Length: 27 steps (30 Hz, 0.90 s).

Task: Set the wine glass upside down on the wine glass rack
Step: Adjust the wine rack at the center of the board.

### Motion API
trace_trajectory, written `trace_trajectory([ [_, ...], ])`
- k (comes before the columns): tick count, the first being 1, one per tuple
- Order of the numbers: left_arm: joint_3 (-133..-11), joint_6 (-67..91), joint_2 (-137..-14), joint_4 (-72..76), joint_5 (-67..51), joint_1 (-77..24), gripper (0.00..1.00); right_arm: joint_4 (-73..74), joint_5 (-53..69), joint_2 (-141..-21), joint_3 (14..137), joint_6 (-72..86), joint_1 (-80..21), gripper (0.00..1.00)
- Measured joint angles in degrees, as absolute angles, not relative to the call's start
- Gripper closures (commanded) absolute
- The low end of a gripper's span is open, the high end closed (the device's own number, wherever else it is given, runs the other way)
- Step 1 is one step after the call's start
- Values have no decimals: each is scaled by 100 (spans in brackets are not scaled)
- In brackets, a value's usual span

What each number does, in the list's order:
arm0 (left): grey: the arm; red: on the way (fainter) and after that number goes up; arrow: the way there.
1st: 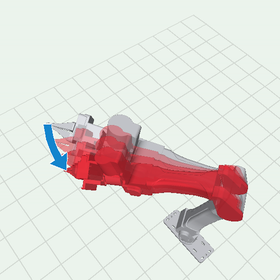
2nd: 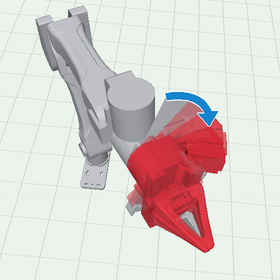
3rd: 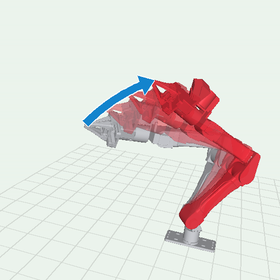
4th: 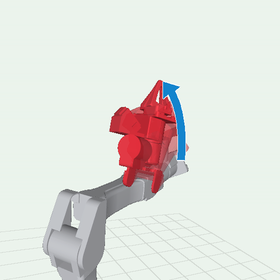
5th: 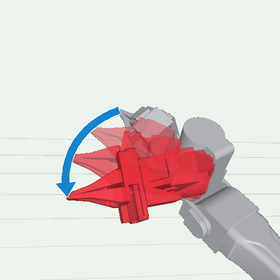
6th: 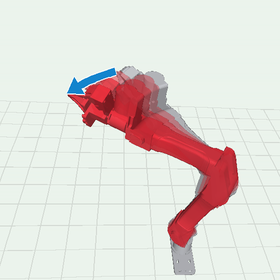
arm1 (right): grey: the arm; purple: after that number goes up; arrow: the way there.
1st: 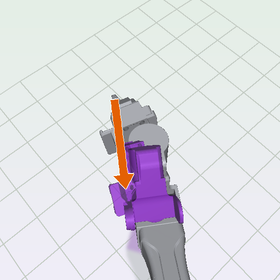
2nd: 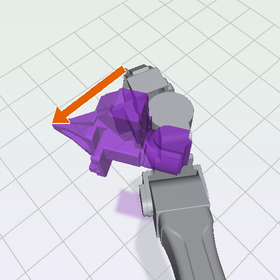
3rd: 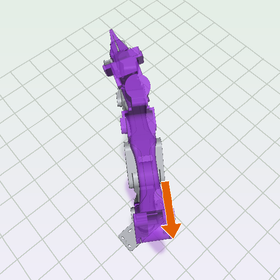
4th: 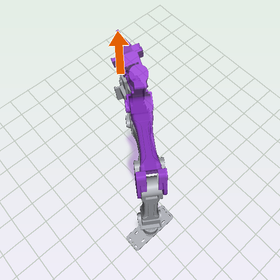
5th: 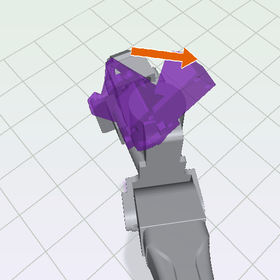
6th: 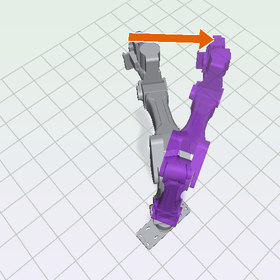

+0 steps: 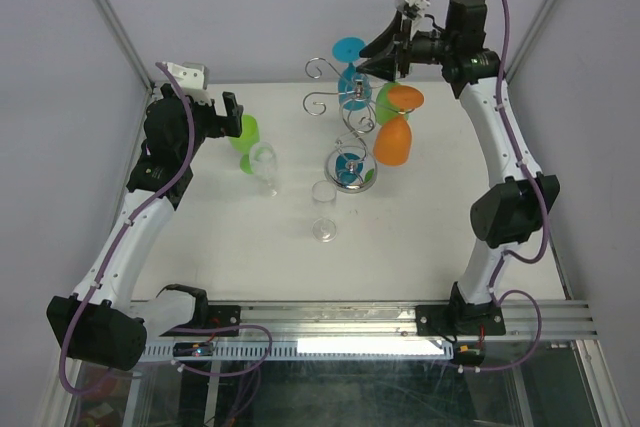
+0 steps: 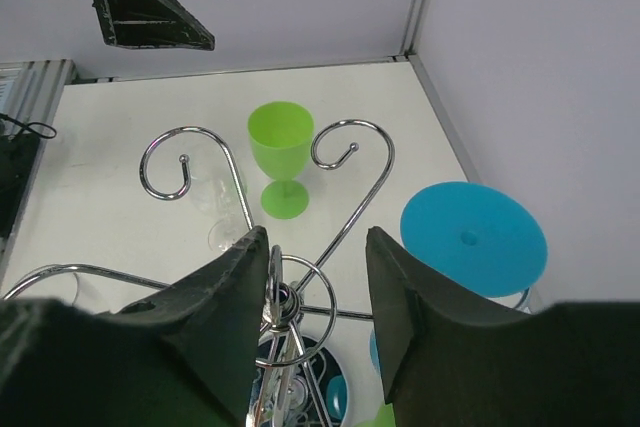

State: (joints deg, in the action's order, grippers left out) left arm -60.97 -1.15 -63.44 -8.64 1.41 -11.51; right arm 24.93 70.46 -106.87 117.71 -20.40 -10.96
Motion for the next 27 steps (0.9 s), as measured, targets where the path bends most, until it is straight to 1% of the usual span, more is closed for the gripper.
trace_trajectory([
  [4, -6097, -115, -6344, -864, 141, -1151, 2, 1846, 6628, -10189, 11146, -1649, -1090, 43],
  [7, -6097, -113, -6344, -864, 141, -1151, 2, 1417, 6243, -9706, 10659, -1365, -1092, 34],
  [11, -6097, -110, -6342, -862, 141, -1151, 1, 1017, 5404, -8989, 10075, -1096, -1188, 25],
  [16, -6097, -93, -6344, -864, 143, -1151, 1, 836, 4217, -8219, 9472, -851, -1514, 17],
  [23, -6099, 102, -6423, -862, 163, -1151, 1, 941, 2670, -7684, 8949, -191, -2016, 15],
  [27, -6248, 322, -6777, -982, 209, -1151, 1, 1194, 2040, -7511, 8611, 231, -2248, 14],
])
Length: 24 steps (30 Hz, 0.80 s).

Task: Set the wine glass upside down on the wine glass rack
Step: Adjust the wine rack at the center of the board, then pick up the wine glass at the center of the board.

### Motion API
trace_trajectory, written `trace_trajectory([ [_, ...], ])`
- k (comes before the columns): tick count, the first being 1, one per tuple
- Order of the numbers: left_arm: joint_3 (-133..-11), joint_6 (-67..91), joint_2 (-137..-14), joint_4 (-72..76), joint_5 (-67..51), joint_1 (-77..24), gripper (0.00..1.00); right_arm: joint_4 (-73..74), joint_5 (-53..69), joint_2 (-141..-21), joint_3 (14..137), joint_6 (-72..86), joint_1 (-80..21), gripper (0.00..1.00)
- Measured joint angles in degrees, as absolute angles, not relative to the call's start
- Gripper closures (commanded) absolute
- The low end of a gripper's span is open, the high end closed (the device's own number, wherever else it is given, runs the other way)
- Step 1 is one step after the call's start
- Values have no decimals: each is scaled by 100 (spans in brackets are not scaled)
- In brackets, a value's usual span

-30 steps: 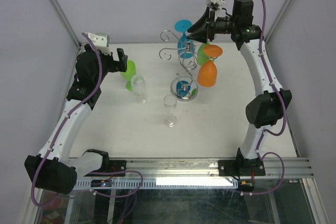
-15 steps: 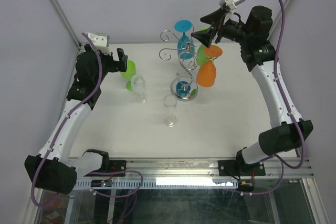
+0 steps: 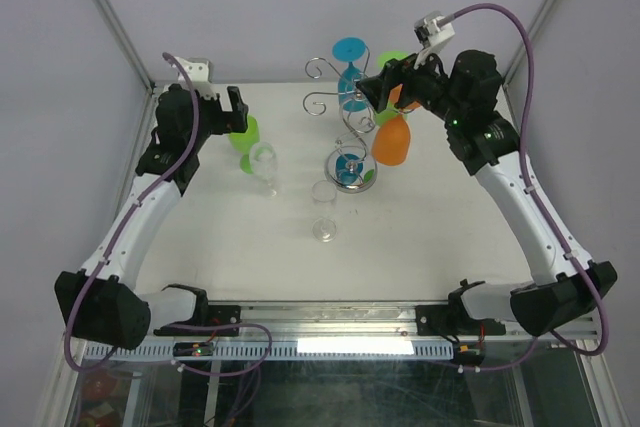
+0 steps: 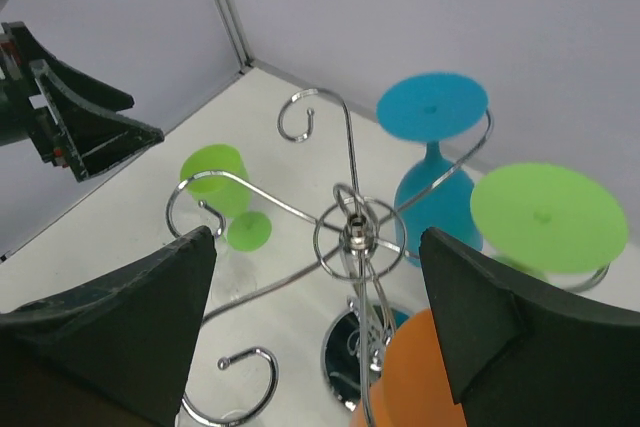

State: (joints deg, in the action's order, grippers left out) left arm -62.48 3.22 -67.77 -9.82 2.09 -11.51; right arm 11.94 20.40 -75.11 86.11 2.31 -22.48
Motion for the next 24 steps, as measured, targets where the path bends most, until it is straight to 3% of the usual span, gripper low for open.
trace_trajectory([
  [8, -7223, 823, -8121, -1756, 593, -1151, 1, 1511, 1435, -7000, 7594, 617, -2386, 13],
  [24, -8473, 1485, -10121, -2646, 1219, -1155, 1, 1415, 1282, -6622, 7264, 639, -2388, 13],
])
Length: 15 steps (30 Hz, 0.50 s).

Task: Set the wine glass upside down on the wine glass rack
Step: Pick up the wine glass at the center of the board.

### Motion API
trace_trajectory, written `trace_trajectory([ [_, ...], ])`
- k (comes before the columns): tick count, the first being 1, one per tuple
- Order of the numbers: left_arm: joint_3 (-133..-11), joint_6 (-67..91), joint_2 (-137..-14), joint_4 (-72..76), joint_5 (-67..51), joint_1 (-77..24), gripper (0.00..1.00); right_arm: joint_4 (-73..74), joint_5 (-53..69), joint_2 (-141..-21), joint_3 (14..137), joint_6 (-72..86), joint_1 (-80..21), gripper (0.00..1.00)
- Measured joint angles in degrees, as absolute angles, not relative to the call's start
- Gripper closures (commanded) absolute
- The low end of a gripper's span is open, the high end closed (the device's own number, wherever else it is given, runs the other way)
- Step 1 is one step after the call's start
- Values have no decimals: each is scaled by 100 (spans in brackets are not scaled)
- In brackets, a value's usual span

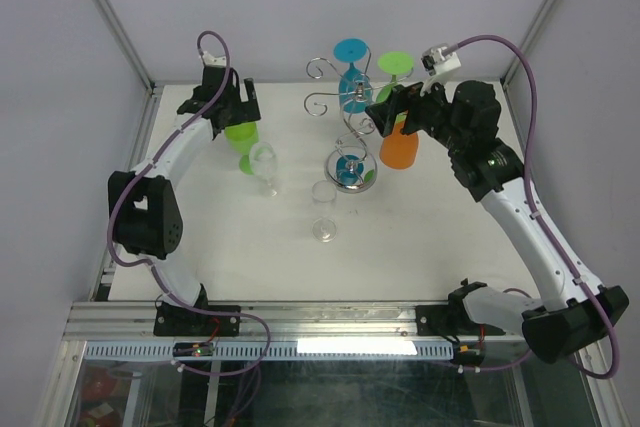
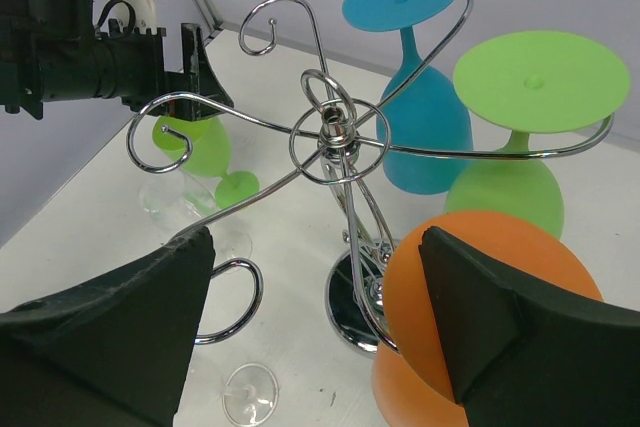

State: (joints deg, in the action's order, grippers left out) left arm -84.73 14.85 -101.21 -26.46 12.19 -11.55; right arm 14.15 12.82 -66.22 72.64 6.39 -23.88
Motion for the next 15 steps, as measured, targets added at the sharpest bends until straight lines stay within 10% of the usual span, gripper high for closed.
trace_trajectory([
  [15, -8495, 1476, -10138, -2842, 1431, -1284, 1, 1529, 1540, -6641, 7467, 701, -2388, 13],
])
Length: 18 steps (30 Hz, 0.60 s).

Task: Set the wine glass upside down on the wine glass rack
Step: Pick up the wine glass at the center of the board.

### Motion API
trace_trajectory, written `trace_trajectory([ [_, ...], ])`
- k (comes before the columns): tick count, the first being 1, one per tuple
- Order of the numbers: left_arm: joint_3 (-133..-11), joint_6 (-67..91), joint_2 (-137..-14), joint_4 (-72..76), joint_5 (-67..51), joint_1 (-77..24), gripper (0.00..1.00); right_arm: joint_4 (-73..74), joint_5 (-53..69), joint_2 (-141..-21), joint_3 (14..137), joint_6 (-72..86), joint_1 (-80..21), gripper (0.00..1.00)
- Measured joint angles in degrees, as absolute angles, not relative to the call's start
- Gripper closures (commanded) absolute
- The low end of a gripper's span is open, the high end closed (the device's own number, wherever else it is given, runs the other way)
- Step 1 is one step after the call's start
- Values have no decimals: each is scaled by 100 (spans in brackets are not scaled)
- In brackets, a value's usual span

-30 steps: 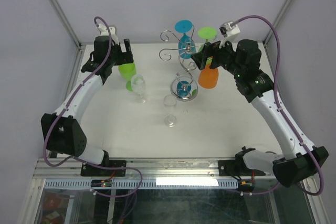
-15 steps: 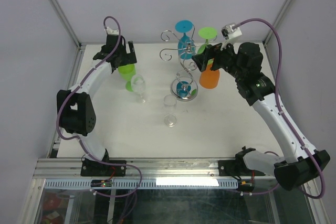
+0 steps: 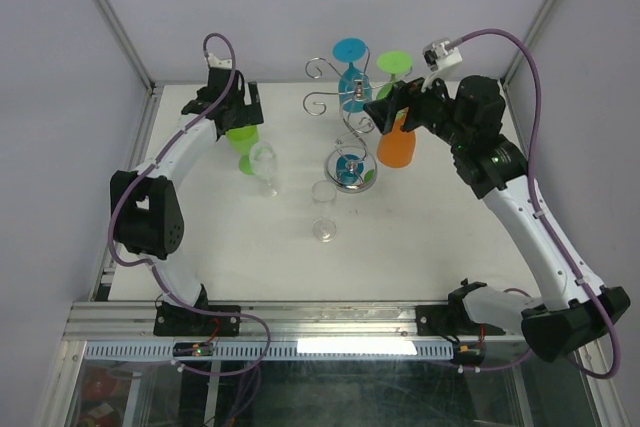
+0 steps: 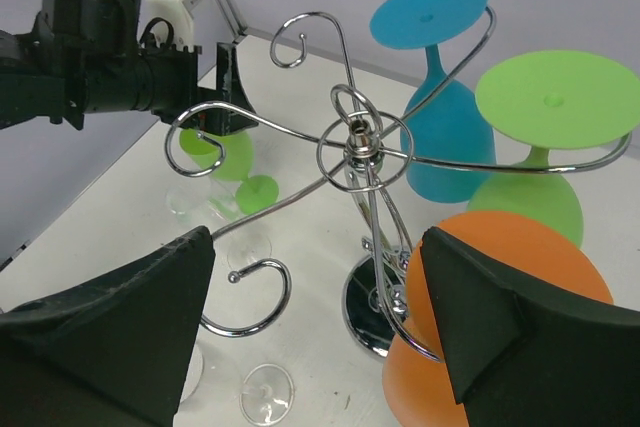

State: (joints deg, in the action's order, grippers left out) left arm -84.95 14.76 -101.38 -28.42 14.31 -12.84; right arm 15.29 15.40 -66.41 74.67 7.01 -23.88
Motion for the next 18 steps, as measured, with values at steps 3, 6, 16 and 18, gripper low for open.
trace_trajectory([
  [3, -8495, 1476, -10138, -2871, 1481, -1319, 1, 1527, 1627, -6698, 7671, 760, -2388, 13],
  [6, -8495, 1474, -10138, -2871, 1492, -1354, 1, 1494, 1702, -6807, 7970, 792, -2388, 13],
  [16, -8495, 1461, -10136, -2877, 1562, -1472, 1, 1444, 1667, -6829, 8090, 786, -2388, 13],
  [18, -8495, 1452, -10136, -2895, 1645, -1564, 1, 1455, 1651, -6829, 8088, 784, -2388, 13],
])
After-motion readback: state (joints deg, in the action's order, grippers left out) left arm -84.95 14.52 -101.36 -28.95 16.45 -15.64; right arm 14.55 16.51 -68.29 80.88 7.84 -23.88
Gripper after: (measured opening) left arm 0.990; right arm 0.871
